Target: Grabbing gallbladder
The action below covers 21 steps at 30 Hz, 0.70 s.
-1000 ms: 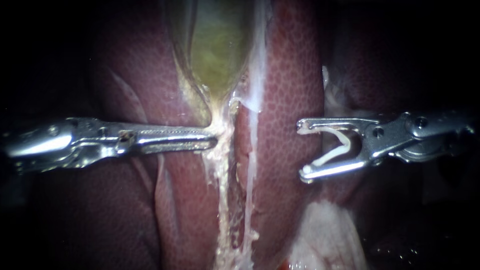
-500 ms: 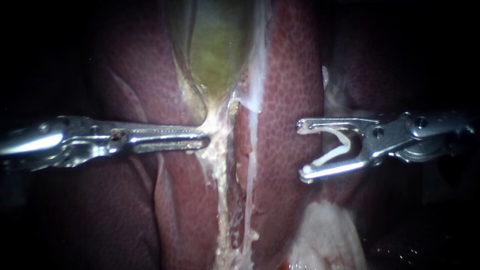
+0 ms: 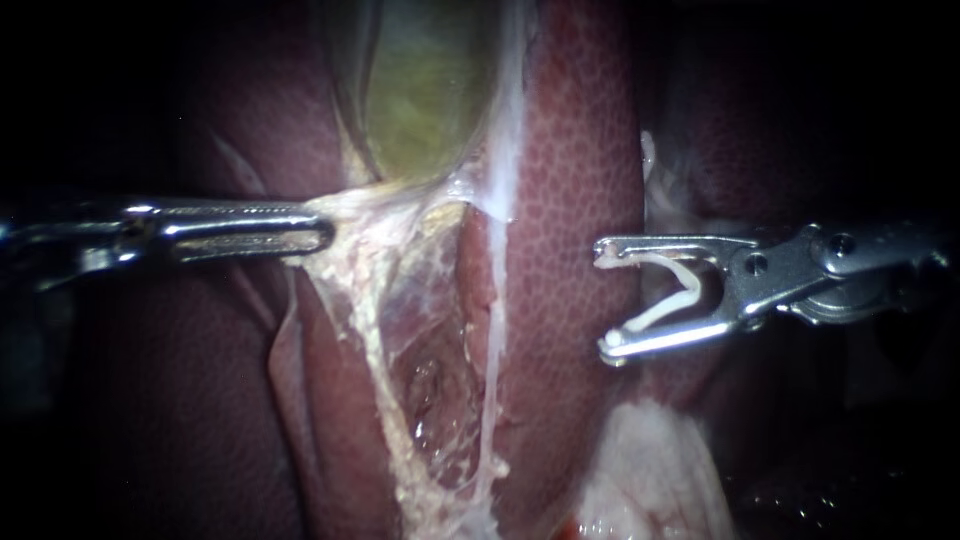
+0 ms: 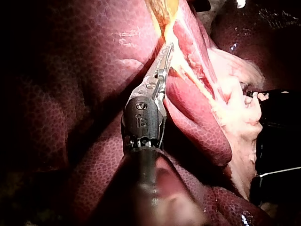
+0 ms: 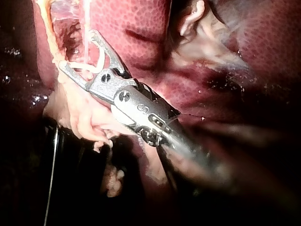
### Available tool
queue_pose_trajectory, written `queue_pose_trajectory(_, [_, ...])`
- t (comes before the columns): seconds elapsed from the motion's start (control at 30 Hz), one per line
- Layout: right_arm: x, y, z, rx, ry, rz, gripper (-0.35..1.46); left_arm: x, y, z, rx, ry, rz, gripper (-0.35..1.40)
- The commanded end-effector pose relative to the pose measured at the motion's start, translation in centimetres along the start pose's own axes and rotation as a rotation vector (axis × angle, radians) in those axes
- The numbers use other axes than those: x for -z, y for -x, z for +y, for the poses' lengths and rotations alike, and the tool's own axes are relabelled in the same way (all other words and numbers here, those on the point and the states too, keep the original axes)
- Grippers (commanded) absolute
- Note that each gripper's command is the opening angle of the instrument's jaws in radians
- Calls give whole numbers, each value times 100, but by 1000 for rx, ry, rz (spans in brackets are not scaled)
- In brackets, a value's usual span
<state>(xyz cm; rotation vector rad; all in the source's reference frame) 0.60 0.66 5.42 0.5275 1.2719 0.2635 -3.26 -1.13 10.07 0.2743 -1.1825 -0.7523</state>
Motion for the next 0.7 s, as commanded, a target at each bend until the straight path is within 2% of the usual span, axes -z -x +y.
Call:
queue_pose_trajectory(0.03, [0,0,0,0,0,0,59,1,1,-1,2,2,-1,-35])
queue_pose_trajectory(0.7, [0,0,0,0,0,0,59,2,4,-4,-2,4,-7,-35])
